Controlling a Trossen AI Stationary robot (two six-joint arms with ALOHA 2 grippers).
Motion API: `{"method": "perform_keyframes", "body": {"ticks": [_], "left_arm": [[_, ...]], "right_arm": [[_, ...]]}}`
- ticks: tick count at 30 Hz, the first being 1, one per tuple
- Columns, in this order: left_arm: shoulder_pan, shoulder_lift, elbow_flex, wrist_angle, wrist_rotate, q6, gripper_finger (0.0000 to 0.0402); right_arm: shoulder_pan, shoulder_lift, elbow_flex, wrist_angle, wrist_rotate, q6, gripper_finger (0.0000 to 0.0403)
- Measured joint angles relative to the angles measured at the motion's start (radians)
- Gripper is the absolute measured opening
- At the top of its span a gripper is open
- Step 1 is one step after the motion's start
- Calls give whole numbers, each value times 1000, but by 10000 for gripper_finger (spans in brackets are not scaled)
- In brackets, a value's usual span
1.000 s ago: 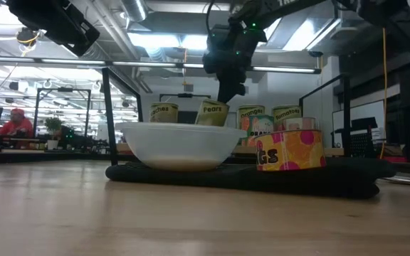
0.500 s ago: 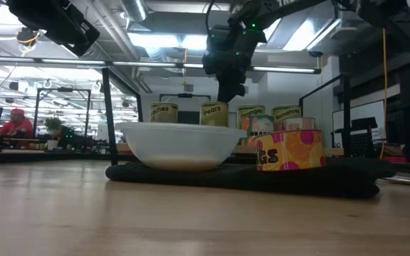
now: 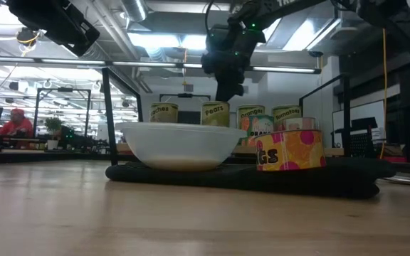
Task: Pick and place cans onto a shelf
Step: Put the canned pears on the shelf, then put the canned pineapple rings on the shelf
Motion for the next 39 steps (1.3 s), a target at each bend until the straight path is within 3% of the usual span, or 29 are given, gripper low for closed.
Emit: {"method": "perform_keyframes", "body": {"ticks": [15, 23, 29, 34, 39], "left_arm": [[0, 0, 0, 0, 0, -5, 44], [0, 0, 0, 9, 7, -78, 44], [0, 0, 0, 10, 5, -78, 44], [0, 0, 0, 11, 4, -78, 44], [0, 0, 0, 16, 4, -78, 44]], "right_arm": [[0, -4, -1, 48, 0, 1, 77], [44, -107, -1, -20, -32, -3, 77], [187, -172, -1, -104, -35, 10, 78], [372, -180, -27, -148, -22, 67, 78], [584, -181, -117, -150, 171, 228, 78]]}}
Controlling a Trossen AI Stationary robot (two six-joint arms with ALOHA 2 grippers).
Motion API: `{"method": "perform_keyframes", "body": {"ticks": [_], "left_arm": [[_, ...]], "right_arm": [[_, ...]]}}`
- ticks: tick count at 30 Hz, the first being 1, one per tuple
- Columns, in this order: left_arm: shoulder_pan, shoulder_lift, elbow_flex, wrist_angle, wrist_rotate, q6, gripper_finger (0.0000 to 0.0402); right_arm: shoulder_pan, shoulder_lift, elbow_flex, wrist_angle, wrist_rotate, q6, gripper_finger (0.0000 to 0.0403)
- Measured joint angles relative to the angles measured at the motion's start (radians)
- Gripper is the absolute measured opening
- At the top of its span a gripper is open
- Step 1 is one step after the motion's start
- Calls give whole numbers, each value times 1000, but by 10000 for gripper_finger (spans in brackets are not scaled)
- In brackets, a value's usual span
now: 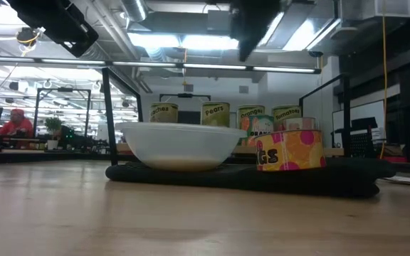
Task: Pick and place cans onto a shelf
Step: Put the canned pineapple rings on the shelf
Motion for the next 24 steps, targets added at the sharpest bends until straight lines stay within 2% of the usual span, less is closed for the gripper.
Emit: {"method": "perform_keyframes", "body": {"ticks": [4, 10, 20, 24], "left_arm": [[0, 0, 0, 0, 0, 0, 44], [0, 0, 0, -1, 0, 0, 44], [0, 0, 0, -2, 0, 0, 44], [0, 0, 0, -2, 0, 0, 44]], "right_arm": [[149, 0, -82, 38, 103, 181, 78], [282, 0, -192, 185, 117, 395, 78], [334, 0, -301, 441, 119, 514, 78], [334, 0, -349, 467, 120, 557, 78]]}}
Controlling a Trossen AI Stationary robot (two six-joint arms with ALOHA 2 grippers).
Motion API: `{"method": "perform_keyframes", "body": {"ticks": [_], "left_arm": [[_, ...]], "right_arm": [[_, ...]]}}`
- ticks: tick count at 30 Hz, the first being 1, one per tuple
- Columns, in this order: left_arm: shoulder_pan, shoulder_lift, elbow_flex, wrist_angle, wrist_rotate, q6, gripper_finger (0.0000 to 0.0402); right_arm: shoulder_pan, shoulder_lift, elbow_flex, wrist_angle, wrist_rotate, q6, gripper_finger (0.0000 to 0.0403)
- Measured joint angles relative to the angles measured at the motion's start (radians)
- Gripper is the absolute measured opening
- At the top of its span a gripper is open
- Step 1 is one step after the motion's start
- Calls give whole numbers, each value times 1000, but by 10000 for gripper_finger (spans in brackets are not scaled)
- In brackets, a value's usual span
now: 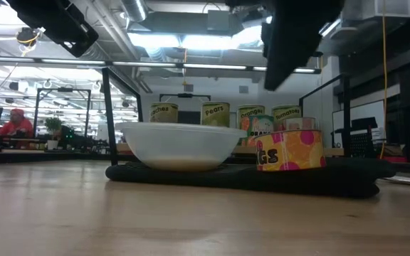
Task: Pick and place cans onto a shelf
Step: Put the canned pineapple rings on the shelf
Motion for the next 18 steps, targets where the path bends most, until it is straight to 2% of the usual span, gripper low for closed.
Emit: {"method": "perform_keyframes", "body": {"ticks": [6, 11, 18], "left_arm": [[0, 0, 0, 0, 0, 30, 44], [0, 0, 0, 0, 0, 33, 44], [0, 0, 0, 0, 0, 33, 44]], "right_arm": [[0, 0, -52, 1, 0, 85, 78], [-2, 0, -95, 14, 2, 87, 78], [-3, 0, -146, 117, 24, 84, 78]]}}
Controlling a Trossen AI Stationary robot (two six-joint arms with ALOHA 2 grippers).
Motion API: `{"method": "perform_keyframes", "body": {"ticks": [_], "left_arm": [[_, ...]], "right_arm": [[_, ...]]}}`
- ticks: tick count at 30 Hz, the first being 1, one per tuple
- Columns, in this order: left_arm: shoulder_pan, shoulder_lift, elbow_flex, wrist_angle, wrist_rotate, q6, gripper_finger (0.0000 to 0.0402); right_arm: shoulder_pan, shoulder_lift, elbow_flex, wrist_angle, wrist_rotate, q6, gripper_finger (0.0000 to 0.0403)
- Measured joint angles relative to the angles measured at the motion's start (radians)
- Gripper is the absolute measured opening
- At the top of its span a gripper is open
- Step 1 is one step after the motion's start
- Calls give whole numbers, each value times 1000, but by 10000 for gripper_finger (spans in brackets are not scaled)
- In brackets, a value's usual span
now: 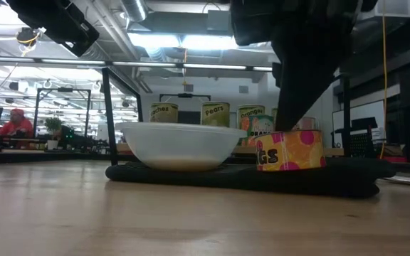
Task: Pick and place cans onto a shelf
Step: Put the canned pineapple rings on the shelf
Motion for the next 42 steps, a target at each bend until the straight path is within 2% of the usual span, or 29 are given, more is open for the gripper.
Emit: {"method": "perform_keyframes", "body": {"ticks": [21, 25, 30, 38, 42], "left_arm": [[0, 0, 0, 0, 0, 0, 44], [0, 0, 0, -1, 0, 0, 44], [0, 0, 0, -1, 0, 0, 44], [0, 0, 0, -1, 0, 0, 44], [0, 0, 0, 0, 0, 0, 44]], "right_arm": [[0, 24, -1, -13, 3, -6, 77], [0, 24, -1, -16, 3, -8, 59], [0, 24, -1, -25, 3, -33, 13], [0, 22, -1, -28, -7, -87, 6], [0, 21, 32, -62, -76, -154, 6]]}}
